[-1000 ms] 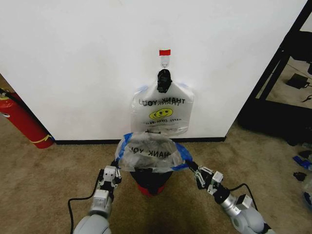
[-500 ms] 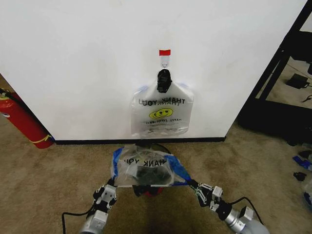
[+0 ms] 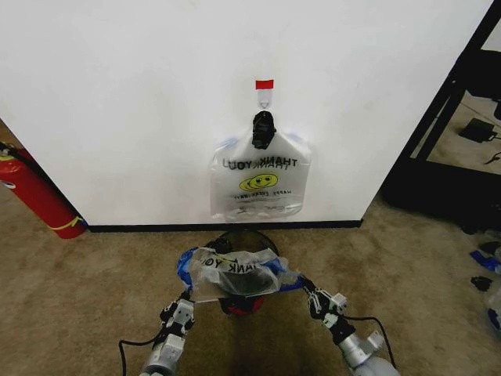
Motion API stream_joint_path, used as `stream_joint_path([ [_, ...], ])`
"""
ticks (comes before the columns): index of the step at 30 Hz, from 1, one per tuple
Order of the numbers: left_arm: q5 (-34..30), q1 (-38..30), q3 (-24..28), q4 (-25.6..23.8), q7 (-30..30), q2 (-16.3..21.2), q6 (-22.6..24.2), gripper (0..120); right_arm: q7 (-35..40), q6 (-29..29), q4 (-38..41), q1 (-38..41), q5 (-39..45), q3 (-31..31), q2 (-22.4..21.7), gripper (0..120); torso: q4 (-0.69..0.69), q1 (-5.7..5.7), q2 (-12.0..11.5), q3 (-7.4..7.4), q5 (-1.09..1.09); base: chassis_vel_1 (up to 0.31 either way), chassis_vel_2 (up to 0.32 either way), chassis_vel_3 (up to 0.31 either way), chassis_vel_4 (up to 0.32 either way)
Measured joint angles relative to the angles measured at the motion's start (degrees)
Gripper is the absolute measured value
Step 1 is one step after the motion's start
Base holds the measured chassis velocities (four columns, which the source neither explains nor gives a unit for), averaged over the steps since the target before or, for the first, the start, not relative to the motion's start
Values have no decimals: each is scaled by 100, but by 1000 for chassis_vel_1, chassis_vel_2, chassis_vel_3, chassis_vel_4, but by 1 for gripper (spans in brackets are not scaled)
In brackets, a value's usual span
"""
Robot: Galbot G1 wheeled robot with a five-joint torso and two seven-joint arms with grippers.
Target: Pick up the garbage bag from the wall and place it over the trash bin.
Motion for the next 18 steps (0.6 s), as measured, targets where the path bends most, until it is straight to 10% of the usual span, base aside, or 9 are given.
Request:
stream_joint_path([
  [18,349,165,-46,58,377,-112,-540,0,-56,-2,-543,491,307,45,303,0,0,0,0,0,0,0,0,0,0],
])
